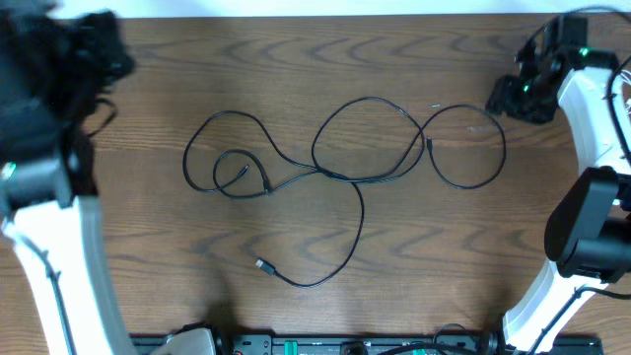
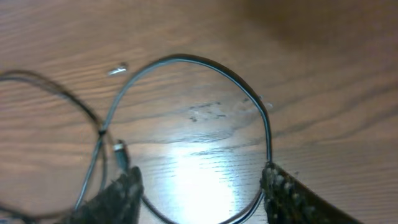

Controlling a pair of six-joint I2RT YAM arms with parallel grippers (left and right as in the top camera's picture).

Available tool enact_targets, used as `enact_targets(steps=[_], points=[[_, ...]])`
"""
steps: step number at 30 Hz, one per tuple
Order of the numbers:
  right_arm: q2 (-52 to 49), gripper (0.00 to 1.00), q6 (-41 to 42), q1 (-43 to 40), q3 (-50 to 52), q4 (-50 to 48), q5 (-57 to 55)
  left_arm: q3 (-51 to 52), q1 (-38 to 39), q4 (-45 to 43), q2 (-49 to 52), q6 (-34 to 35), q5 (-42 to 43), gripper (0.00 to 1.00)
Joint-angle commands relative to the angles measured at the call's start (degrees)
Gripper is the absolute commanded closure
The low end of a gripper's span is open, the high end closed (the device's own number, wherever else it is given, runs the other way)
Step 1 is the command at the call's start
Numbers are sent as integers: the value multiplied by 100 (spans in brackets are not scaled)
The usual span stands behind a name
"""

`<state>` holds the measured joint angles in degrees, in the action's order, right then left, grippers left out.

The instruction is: Untangle cables

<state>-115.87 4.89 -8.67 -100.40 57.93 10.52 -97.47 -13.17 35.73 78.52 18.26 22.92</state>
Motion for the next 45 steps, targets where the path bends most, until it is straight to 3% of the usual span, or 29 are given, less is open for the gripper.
enact_targets(steps=[1, 4, 11, 22, 25, 31, 45], points=[[55, 33, -317, 52, -424, 295, 332, -26, 595, 365, 448, -608, 470, 93], [55, 27, -334, 68, -498, 448, 343, -26, 1080, 658, 881, -822, 468, 92], [52, 25, -354, 85, -490, 522, 343, -26, 2074, 1082, 1904, -1510, 470, 90], [48, 20, -372, 90, -490, 562, 339, -26, 3165, 1316, 2830, -1878, 472, 83], [48, 20, -372, 90, -490, 568, 339, -11, 3467, 1453, 3001, -2127, 450, 75], [48, 18, -372, 90, -490, 568, 339, 87, 4116, 1414, 3421, -2127, 424, 71], [48, 17, -372, 90, -487, 577, 339, 87, 5305, 695, 4332, -2129, -723, 72]])
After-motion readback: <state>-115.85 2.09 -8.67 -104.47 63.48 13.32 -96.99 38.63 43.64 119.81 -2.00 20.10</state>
